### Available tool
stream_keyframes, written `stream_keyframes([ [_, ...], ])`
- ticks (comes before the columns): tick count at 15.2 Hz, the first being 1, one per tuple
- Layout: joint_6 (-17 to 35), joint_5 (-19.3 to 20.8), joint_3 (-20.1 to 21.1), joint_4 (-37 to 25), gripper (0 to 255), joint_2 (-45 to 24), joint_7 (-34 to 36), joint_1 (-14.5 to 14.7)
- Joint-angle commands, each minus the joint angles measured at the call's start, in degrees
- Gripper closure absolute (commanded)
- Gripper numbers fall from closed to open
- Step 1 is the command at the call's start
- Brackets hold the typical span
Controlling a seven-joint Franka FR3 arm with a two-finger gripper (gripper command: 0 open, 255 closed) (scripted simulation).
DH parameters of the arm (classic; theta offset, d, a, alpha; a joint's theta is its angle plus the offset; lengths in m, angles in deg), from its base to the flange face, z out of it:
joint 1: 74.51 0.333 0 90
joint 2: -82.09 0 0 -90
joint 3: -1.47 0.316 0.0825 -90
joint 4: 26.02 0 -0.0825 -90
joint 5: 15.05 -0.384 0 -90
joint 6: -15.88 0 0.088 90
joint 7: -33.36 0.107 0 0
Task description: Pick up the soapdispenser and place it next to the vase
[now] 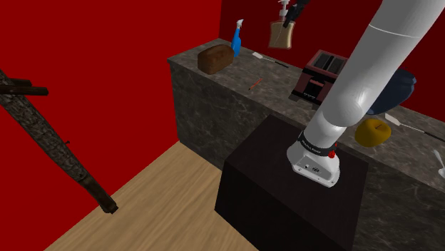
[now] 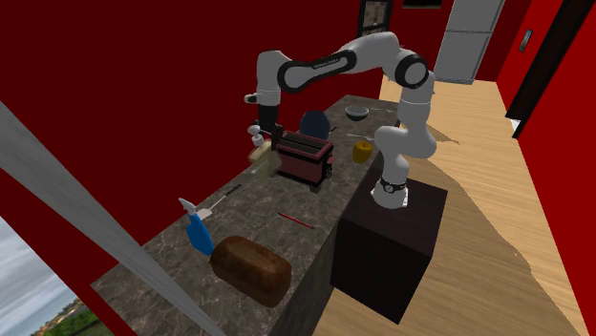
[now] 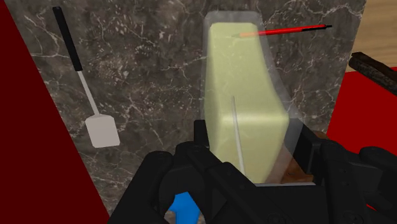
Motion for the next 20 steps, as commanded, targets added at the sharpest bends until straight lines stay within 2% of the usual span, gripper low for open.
stream_keyframes([
  [1,-1.36,0.65,0.01,-1.07,255,0.61,0.6,0.1],
  [11,-8.98,0.81,-0.24,-8.98,255,0.26,1.83,-0.22],
  [20,-16.55,-0.93,-0.85,-17.77,255,-2.03,1.88,-1.35],
])
